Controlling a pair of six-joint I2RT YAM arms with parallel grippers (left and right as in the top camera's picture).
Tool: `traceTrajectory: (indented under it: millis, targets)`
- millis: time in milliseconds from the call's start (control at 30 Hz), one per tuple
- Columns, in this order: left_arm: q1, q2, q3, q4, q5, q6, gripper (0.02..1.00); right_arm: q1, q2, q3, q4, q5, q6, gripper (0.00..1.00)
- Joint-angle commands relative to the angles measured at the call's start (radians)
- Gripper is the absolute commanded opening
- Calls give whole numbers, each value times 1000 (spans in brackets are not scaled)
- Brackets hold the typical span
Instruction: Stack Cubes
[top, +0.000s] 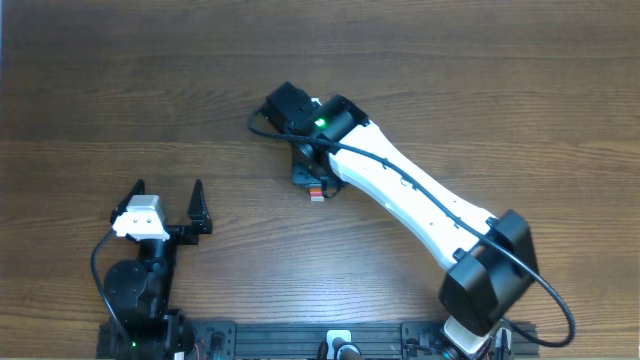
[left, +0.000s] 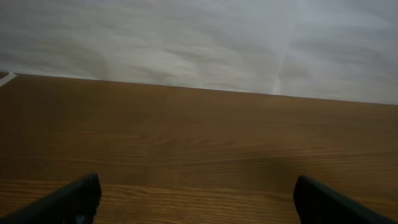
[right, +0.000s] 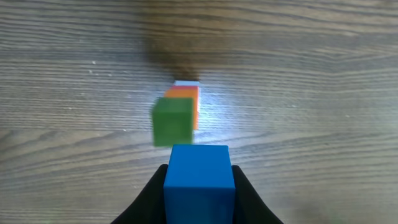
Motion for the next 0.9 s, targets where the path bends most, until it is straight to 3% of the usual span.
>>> traceTrajectory:
  millis: [33,900]
  targets:
    - [5,-7,-4,-3,10,11,1000,21,47,56,-1,4,-3,12]
    - [5,-7,-4,-3,10,11,1000,6,105,55,41,10,-4,9]
